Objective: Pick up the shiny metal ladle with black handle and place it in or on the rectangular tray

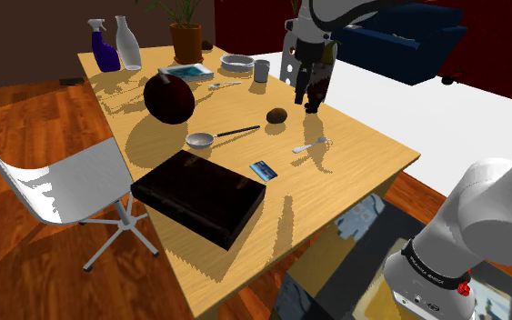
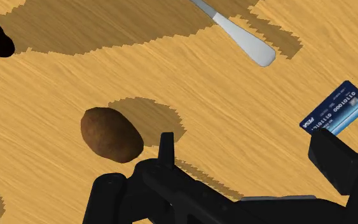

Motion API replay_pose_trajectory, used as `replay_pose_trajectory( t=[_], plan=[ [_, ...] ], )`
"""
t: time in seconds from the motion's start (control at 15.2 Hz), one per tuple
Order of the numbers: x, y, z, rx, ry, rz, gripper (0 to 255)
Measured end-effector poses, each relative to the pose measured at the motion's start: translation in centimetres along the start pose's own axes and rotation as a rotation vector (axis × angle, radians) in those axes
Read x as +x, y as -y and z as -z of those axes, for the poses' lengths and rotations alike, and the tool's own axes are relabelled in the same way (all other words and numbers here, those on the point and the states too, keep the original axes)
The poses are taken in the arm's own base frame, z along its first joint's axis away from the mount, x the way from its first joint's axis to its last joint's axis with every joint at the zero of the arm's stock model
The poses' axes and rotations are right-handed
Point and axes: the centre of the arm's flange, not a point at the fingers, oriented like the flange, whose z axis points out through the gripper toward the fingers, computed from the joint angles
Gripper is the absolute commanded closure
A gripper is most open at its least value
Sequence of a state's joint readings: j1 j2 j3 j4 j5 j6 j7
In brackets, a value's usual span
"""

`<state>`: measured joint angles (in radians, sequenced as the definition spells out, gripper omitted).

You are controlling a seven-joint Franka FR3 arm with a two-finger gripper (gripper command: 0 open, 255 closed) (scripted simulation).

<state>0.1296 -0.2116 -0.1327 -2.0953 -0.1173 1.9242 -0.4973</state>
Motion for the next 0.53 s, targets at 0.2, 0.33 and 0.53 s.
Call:
replay_pose_trajectory(
  t=[0.2,0.33,0.53],
  plan=[
    [3.3,-0.4,-1.9,-0.009,0.001,0.128,0],
    [5.7,-0.6,-3.0,-0.014,0.003,0.213,0],
    [9.2,-0.1,-5.0,-0.022,0.005,0.341,0]
  ],
)
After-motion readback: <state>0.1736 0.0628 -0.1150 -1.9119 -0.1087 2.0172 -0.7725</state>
